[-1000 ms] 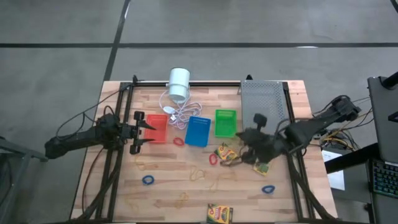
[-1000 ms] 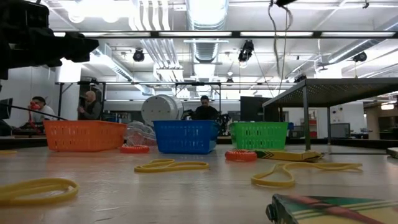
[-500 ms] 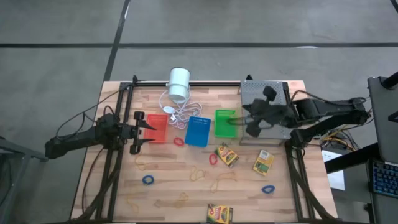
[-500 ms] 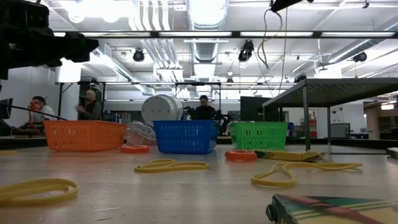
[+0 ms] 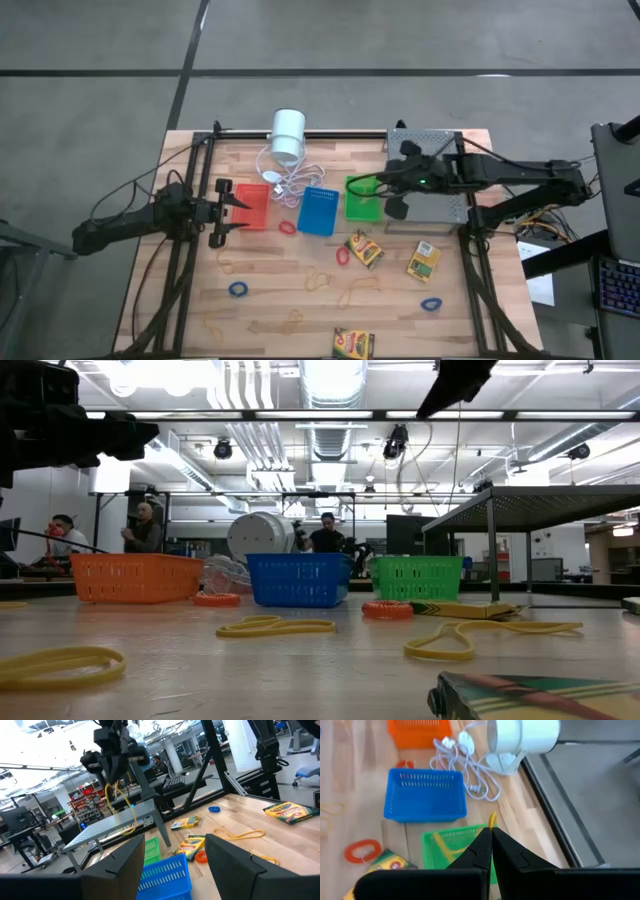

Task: Pick & Place Office Desk Supplies
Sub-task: Put the yellow rubber band into the green bin

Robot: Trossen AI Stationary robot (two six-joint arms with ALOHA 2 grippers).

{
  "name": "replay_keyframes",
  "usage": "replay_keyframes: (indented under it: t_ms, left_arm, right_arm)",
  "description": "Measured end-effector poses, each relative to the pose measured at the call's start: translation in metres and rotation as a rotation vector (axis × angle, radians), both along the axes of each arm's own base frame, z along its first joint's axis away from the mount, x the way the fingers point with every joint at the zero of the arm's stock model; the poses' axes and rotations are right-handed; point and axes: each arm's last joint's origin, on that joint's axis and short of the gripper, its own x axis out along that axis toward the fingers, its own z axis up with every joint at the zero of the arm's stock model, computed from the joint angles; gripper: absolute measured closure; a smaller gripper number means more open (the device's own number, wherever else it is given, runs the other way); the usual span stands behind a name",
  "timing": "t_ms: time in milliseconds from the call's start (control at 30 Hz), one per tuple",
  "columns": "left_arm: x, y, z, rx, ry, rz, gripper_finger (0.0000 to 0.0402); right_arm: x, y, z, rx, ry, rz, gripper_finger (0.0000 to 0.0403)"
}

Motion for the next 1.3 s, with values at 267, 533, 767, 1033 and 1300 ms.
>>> replay_keyframes:
  t_ms: [267, 533, 767, 1033, 1300]
  left_arm:
    - [0.000, 0.000, 0.000, 0.000, 0.002, 0.000, 0.0192]
    - [0.000, 0.000, 0.000, -0.001, 0.002, 0.000, 0.0192]
    - [0.000, 0.000, 0.000, 0.000, 0.002, 0.000, 0.0192]
    - [0.000, 0.000, 0.000, -0.001, 0.002, 0.000, 0.0192]
    - [0.000, 0.000, 0.000, -0.001, 0.002, 0.000, 0.0192]
  right_arm:
    - [0.033, -0.008, -0.038, 0.009, 0.162, -0.028, 0.0394]
    - [0.050, -0.012, -0.068, 0.035, 0.295, -0.062, 0.0394]
    - [0.055, -0.018, -0.084, 0.167, 0.363, -0.039, 0.0394]
    - [0.064, -0.029, -0.104, 0.169, 0.467, -0.013, 0.0394]
    - [0.074, -0.041, -0.131, 0.245, 0.543, -0.036, 0.0394]
